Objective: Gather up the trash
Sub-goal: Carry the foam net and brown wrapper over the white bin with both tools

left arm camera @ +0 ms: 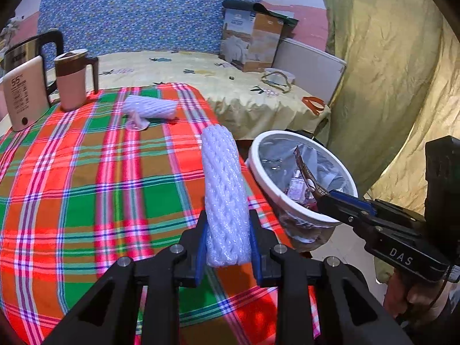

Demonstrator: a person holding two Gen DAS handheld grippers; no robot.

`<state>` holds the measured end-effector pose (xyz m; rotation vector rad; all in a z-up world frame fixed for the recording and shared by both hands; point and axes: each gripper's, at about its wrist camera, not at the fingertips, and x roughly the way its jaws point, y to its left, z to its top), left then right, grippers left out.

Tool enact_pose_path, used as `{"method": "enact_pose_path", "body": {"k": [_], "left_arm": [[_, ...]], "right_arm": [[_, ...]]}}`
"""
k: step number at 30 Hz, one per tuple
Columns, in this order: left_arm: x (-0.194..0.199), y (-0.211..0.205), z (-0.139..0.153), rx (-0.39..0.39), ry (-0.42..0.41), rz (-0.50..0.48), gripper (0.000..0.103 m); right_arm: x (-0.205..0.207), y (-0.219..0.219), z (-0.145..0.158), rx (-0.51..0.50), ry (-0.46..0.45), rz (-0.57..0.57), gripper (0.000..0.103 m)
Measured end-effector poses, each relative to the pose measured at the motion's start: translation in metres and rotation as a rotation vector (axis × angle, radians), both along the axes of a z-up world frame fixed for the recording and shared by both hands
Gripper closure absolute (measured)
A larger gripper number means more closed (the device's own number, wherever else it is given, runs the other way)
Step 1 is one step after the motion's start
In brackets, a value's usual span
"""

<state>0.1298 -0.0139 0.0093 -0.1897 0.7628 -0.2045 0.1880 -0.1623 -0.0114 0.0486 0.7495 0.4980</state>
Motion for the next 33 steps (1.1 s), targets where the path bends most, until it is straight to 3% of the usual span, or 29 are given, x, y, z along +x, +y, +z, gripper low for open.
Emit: {"method": "enact_pose_path", "body": {"k": [33], "left_arm": [[0.059,-0.105,0.001,0.062,0.011,-0.208,0.077]], "right_arm": [[0.023,-0.082,-0.01,0.032,0.019,-0.206,0.079]]}}
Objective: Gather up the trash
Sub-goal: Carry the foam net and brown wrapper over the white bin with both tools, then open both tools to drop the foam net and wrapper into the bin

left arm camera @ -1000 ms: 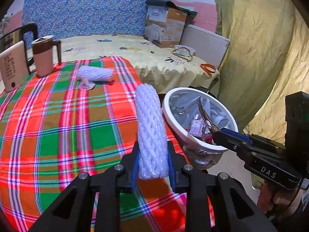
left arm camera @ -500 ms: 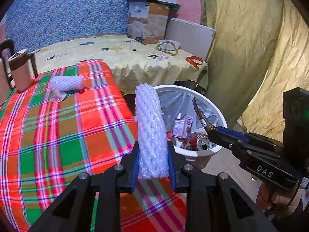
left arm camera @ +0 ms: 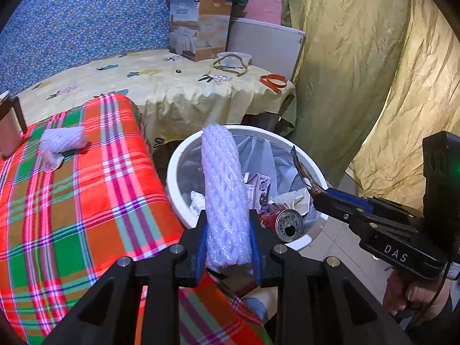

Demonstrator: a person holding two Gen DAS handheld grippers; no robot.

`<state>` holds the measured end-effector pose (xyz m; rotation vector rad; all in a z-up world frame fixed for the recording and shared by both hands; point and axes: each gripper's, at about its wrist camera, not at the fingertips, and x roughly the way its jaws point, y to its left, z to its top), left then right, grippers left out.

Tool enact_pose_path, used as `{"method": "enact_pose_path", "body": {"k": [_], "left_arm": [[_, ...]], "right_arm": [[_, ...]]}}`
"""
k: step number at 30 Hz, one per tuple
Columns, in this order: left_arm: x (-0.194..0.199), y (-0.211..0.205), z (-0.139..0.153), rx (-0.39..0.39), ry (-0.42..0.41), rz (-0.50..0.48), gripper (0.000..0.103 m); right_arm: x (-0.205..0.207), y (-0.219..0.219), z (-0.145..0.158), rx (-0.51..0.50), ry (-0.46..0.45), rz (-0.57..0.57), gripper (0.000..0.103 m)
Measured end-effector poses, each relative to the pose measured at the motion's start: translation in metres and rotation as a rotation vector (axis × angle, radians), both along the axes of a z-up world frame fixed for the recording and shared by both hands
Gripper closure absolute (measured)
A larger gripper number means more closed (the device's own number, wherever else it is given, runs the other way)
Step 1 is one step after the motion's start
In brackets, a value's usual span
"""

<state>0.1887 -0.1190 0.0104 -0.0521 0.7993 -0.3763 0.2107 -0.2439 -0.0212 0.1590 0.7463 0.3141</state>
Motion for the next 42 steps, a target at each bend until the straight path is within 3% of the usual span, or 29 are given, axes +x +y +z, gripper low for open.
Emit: {"method": "enact_pose_path", "body": {"k": [17,19,21,24,42], "left_arm": [[0.039,-0.023,-0.019,0.0,0.051,-0.036,0.075],[0.044,-0.023,-0.022,-0.01,0.064,-0.031,0.074],[0.047,-0.022,-0.024,-0.015,0.07,-0.024,0.065],[0.047,-0.019,-0.025,-0.036,0.071,-0.02,0.053],[0.017,0.003,-0.009,-0.051,0.03,0.028,0.053]], "right_arm": [[0.028,-0.012,-0.015,0.0,0.061,-0.013,0.078],[0.031,-0.012,-0.017,-0.003,0.072,-0.017,0.078],[0.033,-0.012,-0.018,-0.007,0.079,-0.019,0.078],[0.033,-0.012,-0.017,-0.011,0.074,-0.019,0.077],[0.006,-0.002,0.004,-0.002,0.022,-0.006,0.072]]}}
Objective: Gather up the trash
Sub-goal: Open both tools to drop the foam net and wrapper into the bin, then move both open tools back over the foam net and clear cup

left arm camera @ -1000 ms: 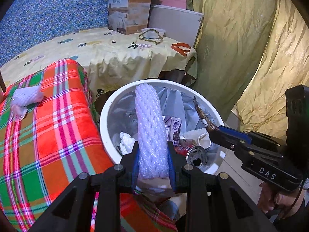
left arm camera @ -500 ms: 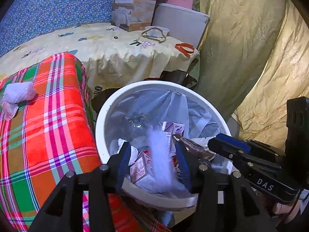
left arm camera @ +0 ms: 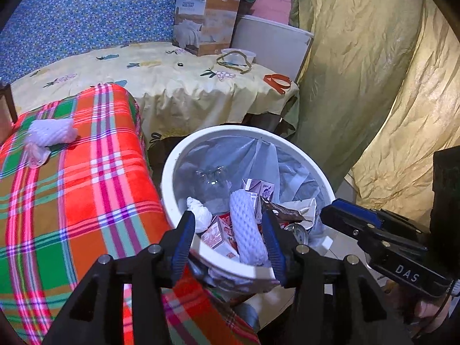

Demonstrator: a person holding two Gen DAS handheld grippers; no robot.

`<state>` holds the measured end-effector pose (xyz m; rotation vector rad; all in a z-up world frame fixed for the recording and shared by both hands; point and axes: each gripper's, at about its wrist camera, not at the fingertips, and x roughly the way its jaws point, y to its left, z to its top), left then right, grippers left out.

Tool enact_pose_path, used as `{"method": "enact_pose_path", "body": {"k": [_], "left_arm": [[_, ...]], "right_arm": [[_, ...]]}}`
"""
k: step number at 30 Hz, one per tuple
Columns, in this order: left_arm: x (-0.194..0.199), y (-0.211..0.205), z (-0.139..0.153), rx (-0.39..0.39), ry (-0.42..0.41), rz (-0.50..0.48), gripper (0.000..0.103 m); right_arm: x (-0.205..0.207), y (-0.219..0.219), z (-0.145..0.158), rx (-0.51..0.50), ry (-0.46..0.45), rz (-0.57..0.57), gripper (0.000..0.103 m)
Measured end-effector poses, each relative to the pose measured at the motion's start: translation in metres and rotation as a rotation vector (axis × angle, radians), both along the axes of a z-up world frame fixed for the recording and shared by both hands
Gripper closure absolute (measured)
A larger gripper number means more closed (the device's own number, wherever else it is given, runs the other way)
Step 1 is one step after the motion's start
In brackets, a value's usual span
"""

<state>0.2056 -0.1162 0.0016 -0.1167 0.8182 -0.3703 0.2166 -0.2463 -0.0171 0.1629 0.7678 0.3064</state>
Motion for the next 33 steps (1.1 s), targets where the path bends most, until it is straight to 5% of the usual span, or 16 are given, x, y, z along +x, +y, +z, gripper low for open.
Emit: {"method": "enact_pose_path", "body": {"k": [33], "left_arm": [[-0.079,0.08,0.014,-0.006,-0.052,0.161,0.053]], "right_arm": [[-0.047,0.059,0.021,0.009,-0.072,0.169,0.068]]}}
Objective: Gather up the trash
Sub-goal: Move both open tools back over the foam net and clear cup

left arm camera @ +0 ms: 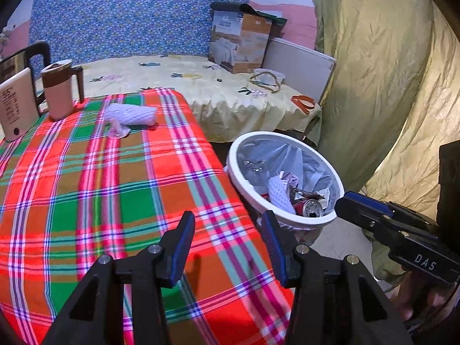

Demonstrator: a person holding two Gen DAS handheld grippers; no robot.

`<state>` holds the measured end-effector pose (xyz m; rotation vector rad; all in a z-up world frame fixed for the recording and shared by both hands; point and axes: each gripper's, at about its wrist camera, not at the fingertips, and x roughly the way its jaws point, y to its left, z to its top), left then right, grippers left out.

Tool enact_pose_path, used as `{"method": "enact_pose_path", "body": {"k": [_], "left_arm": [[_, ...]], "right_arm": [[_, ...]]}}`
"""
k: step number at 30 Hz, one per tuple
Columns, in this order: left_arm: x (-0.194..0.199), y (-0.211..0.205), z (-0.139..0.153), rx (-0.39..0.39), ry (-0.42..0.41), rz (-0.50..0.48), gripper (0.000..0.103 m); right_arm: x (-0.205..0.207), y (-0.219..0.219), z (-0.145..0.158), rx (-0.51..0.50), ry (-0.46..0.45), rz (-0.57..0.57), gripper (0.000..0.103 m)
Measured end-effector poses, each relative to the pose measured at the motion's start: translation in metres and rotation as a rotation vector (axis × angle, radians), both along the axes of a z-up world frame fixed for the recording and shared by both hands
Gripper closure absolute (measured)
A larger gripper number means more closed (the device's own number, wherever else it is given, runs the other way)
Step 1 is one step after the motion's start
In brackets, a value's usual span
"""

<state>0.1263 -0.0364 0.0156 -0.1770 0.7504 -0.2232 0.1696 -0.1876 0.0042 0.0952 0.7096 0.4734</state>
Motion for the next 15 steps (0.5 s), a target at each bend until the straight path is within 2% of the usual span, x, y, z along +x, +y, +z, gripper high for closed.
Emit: {"method": "enact_pose_path", "body": {"k": [15], "left_arm": [[0.001,0.049,0.002,0.001,-0.004,0.094,0.053]], "right_arm": [[0.011,0.037,0.008,-0.011,-0.029,0.1,0.063]]}}
